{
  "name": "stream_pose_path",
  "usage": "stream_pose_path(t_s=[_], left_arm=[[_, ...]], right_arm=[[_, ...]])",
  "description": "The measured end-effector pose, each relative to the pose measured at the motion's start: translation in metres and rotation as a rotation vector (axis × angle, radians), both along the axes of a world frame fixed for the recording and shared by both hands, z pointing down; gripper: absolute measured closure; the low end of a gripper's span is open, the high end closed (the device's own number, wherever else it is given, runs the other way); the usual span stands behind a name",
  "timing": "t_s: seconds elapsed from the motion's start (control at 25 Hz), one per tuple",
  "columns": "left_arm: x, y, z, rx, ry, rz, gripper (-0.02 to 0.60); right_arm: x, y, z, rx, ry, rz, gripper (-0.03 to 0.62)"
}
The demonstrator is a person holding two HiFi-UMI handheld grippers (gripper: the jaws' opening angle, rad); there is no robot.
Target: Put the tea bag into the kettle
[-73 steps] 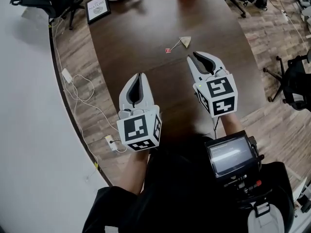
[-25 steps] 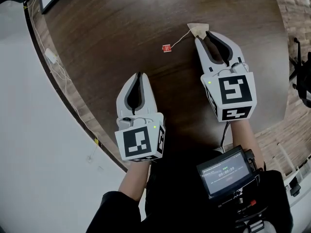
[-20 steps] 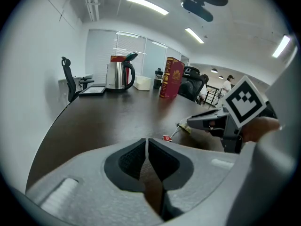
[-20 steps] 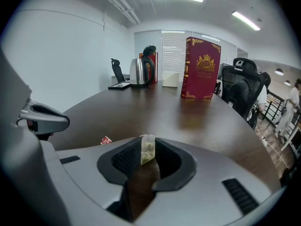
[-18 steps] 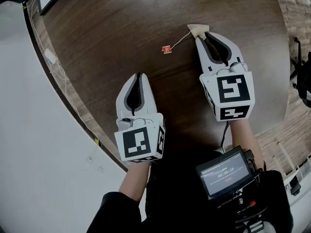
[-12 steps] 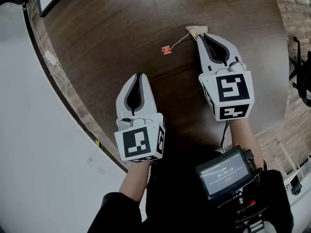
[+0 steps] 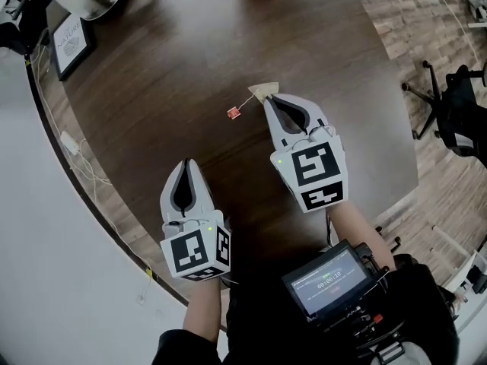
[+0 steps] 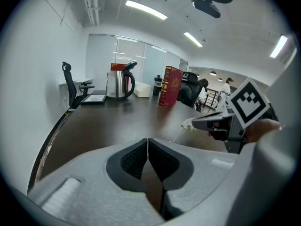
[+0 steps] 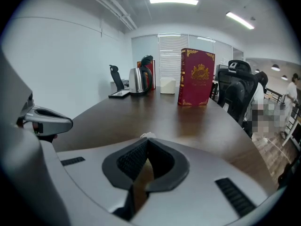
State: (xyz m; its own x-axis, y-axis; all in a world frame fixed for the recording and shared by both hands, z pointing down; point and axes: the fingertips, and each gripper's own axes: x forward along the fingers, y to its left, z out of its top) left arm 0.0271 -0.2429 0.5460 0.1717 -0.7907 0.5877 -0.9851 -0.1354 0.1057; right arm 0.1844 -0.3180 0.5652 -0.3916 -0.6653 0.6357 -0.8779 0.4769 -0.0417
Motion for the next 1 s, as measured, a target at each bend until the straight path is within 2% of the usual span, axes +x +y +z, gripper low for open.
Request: stream_pose_path(t_s=[0.52, 1.0], left_arm=[[0.011, 0.046, -0.075, 0.1, 0.001, 0.012, 0.577], [0.003, 0.112, -0.144, 0.227, -0.001, 0.068, 0.577]], right_arm=[[0.008, 0.051, -0.09, 0.108, -0.036, -0.002, 0.586], [-0.014, 0.135, -0.162, 0.217, -0.042, -0.007, 0.586]])
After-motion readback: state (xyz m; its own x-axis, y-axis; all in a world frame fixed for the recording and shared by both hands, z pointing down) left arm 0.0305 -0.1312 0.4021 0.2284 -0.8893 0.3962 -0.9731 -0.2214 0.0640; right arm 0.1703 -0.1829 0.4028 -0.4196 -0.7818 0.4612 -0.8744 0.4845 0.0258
